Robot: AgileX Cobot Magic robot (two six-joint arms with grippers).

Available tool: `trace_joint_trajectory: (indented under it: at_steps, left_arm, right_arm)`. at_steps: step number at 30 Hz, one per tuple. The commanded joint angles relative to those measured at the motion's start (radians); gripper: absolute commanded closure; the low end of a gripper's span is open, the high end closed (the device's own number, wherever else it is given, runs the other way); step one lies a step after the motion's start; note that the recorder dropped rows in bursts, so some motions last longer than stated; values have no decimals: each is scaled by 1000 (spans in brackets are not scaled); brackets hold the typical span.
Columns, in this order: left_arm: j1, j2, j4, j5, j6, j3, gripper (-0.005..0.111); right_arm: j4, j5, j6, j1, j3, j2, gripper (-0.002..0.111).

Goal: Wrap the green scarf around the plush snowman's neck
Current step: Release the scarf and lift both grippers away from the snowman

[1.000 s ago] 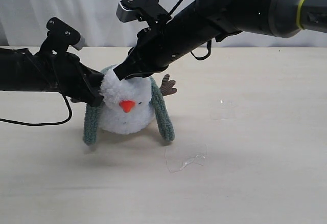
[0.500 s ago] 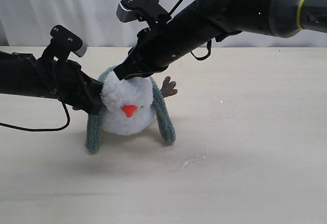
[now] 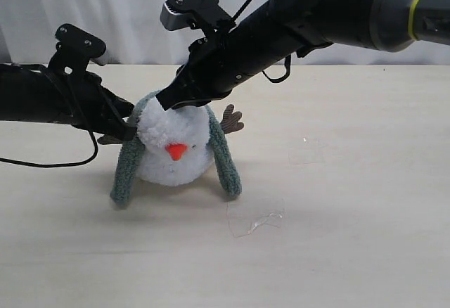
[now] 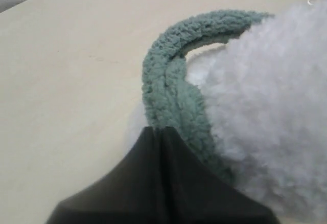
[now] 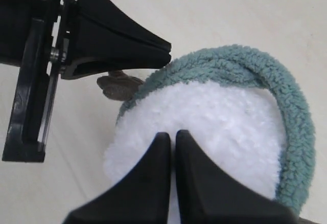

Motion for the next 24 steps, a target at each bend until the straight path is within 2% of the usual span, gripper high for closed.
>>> trace_joint_trajectory:
  at_steps: [1, 10, 16, 19, 22, 24]
  left_arm:
    - [0, 2, -73, 57, 83, -5, 107]
    - [0, -22, -142, 36, 111, -5, 107]
    - [0, -120, -151, -141, 14, 5, 107]
    - [0, -191, -151, -175, 1, 31, 107]
    - [0, -272, -153, -223, 1, 80, 107]
    - [0, -326, -156, -325, 1, 108, 107]
  right_arm:
    - [2, 3, 4, 1, -5, -1, 104]
    - [-3, 20, 4, 1, -41, -33, 104]
    - [-5, 65, 20, 1, -86, -105, 104]
    - [-21, 65, 33, 1, -86, -117, 104]
    - [-160, 31, 94, 4, -87, -131, 104]
    - [-346, 13, 198, 16, -87, -146, 104]
